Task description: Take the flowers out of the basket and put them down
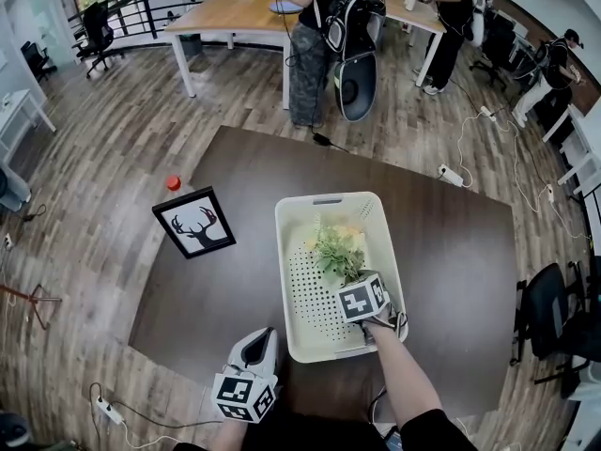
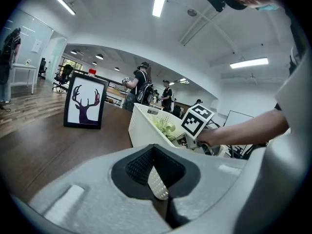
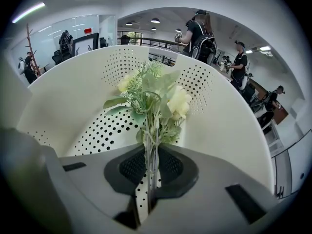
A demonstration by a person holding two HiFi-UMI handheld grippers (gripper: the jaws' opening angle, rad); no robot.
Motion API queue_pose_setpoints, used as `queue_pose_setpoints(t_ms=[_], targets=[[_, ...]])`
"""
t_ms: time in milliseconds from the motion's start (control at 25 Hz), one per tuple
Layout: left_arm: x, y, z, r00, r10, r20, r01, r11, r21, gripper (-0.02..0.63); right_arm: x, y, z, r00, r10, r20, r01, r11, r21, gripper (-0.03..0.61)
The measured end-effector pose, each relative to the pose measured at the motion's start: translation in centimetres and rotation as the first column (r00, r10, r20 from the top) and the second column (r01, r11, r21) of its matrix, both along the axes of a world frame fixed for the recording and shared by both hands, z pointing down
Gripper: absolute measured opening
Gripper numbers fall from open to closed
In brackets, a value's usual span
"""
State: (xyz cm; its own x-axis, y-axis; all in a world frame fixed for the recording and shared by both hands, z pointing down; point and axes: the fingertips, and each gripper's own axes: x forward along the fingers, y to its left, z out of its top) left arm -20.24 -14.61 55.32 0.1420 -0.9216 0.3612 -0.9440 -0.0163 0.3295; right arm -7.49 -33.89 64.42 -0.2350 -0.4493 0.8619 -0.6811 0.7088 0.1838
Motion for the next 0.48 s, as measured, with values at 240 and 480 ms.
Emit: queue_pose_setpoints(t_ms=[240, 480], targets=[[-0.1, -0.1, -0.9, 1.0, 0.003, 0.004, -0.003, 1.0, 0.025, 0.005, -0.6, 0.0, -0.7, 0.999, -0.034, 0.011, 0.034, 0.999, 0.027, 0.038], [0.0, -0.3, -1.8, 1.0, 0.01, 0.013, -0.011, 0.999, 0.048, 0.005, -0.4, 0.0, -1.3, 0.999, -0.034, 0.019, 0.033, 0.999, 0.033, 0.034]])
